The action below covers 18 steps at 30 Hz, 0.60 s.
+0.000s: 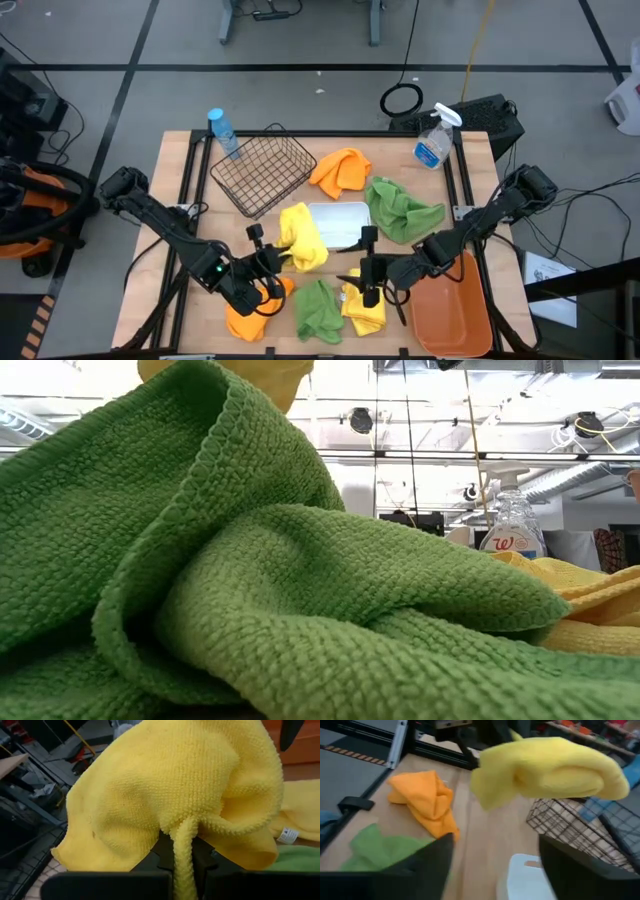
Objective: Sort microfiber towel by color & place in baskets
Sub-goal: Put the left yellow microfiber towel into the orange bin
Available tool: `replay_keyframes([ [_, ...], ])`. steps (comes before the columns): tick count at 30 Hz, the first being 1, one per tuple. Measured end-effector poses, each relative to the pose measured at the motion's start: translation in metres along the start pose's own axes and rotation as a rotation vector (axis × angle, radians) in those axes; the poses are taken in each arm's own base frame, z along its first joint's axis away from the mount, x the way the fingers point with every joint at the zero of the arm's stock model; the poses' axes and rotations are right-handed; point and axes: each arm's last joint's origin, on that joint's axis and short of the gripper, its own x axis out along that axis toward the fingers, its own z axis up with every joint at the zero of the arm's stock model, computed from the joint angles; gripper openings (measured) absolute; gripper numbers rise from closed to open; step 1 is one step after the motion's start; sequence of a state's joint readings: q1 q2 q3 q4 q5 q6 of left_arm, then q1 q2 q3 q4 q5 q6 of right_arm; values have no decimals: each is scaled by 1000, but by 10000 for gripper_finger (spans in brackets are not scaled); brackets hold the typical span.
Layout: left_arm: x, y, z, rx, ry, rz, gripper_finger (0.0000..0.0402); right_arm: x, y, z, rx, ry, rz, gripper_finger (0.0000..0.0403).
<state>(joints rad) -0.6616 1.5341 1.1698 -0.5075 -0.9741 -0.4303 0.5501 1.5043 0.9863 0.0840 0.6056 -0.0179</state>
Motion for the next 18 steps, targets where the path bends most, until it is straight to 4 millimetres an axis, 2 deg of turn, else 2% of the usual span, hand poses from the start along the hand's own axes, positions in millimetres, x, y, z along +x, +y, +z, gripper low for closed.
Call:
replay_keyframes([
  [2,-1,-2,3,3,-21,-16,17,-1,0,2,-21,-17,-38,357],
  [4,-1,-4,7,9,-44,-41,18,-1,0,4,-44,-30,-64,389],
  [11,-2,-8,19,4,-120,-87,18,-2,-2,15,-186,-118,-92,386],
  [18,-4,-14,24,10,-138,-253,18,-4,-4,28,-388,-220,-130,398],
])
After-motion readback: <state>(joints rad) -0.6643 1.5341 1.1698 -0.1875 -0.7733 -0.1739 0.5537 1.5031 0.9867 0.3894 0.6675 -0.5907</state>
